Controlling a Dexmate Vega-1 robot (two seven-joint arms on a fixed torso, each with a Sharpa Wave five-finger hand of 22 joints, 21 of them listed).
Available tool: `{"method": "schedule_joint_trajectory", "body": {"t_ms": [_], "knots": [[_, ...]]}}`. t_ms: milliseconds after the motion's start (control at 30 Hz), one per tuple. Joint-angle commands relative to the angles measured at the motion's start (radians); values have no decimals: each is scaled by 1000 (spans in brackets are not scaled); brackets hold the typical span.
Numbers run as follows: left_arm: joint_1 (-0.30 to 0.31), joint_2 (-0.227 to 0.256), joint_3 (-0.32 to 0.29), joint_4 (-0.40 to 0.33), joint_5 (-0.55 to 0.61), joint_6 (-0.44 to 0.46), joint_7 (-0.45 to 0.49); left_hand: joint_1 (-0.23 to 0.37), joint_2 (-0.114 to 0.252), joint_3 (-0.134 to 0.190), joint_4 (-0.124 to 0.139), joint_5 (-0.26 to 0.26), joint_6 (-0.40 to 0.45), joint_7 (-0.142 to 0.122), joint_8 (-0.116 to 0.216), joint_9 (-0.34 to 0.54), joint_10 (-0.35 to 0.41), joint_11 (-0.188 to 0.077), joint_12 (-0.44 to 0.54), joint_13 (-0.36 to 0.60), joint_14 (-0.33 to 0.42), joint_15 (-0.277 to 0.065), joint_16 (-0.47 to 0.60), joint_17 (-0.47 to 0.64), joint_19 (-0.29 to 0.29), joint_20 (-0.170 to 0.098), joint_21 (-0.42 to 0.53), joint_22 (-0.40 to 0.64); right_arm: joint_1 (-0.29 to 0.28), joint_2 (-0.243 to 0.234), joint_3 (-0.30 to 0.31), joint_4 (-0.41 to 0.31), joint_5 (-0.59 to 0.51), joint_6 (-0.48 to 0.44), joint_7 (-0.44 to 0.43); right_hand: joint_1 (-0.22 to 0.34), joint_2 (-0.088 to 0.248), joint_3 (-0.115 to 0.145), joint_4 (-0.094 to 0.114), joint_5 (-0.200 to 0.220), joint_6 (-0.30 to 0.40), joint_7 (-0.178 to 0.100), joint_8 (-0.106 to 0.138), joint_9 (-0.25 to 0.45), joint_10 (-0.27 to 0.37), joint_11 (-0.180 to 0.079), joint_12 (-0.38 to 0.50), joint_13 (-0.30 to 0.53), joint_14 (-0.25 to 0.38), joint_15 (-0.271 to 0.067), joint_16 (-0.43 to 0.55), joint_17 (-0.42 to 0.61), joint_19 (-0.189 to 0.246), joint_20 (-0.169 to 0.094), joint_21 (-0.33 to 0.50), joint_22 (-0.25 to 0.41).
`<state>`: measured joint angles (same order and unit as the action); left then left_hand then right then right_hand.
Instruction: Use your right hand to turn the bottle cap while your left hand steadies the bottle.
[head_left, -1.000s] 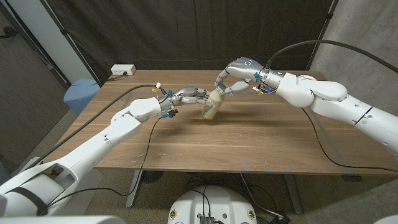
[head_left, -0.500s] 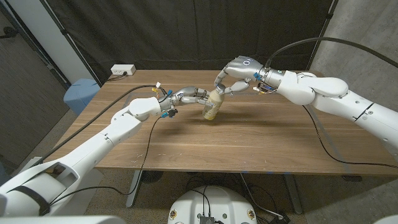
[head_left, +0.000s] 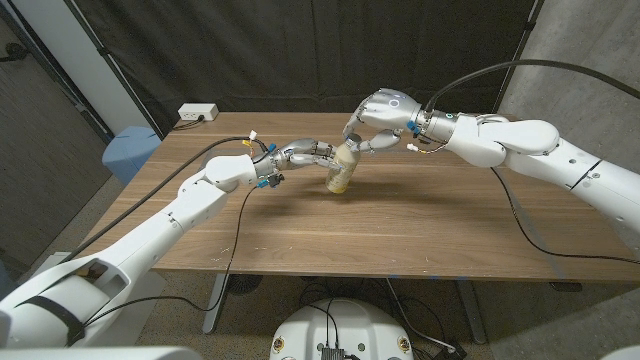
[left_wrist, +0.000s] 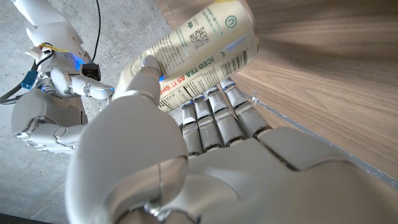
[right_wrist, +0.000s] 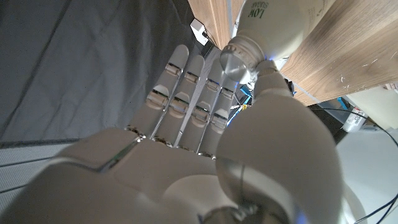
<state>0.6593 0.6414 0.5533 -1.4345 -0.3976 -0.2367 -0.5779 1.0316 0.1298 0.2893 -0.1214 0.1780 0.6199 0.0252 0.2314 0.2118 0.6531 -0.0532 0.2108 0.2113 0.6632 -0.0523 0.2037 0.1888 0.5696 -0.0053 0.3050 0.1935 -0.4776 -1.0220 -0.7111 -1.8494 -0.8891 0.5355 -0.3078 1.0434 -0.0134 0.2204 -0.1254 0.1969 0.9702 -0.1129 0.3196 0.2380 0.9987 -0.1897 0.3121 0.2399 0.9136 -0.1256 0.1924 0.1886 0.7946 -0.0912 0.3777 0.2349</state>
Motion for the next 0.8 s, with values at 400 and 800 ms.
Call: {"method": "schedule_joint_trajectory", "body": {"t_ms": [400, 800], "knots": [[-5, -14, -5, 20, -12, -7, -41, 3, 14, 26, 22, 6, 2, 7, -3, 3, 5, 1, -2, 4, 18, -19, 4, 3, 6, 0, 3, 2, -50, -47, 34, -115, 177, -141, 196, 72, 110, -70, 45, -8, -63, -112, -107, 0, -123, -24, -90, -32, -18, -88, -9, 5, 71, -66, 90, 7], [-17, -26, 4, 41, -8, -3, -59, 2, 13, 27, 22, 6, 0, 7, -4, 3, 0, 0, -4, 4, 16, -19, 2, 3, 3, 3, 2, 2, -102, -62, 73, -162, 196, -205, 202, -7, 72, -114, 71, -3, -213, -110, -139, -12, -213, -19, -105, -33, -25, -86, 0, 10, 102, -46, 116, -8]]}}
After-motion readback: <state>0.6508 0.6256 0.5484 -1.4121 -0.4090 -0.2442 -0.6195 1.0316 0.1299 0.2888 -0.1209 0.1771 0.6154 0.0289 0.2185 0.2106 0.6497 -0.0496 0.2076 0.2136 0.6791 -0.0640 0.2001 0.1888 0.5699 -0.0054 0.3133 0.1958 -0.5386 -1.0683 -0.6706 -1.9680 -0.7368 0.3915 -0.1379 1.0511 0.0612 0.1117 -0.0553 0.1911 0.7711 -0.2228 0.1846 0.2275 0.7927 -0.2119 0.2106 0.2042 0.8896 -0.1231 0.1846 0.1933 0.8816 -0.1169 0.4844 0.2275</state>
